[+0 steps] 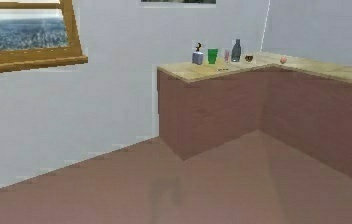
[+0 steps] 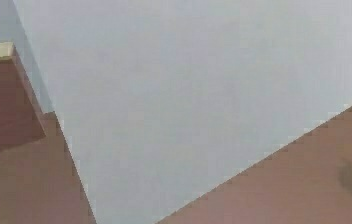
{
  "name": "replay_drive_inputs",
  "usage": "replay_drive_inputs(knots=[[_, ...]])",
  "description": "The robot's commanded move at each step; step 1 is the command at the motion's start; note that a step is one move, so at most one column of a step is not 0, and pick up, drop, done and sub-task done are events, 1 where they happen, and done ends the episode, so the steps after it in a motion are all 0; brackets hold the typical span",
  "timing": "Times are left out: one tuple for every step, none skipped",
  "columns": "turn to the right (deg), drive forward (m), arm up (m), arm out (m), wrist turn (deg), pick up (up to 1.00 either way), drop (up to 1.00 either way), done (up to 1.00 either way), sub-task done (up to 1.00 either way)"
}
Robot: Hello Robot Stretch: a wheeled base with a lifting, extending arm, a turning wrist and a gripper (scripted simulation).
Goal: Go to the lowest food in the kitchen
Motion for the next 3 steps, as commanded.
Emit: replay_drive_inputs(knots=[[0.0,0.25,0.00,0.00,0.0,0.00,0.00,0.00,0.00],[9.0,0.00,0.00,0.00,0.0,0.00,0.00,0.00,0.00],[0.0,0.50,0.00,0.00,0.0,0.00,0.00,0.00,0.00]])
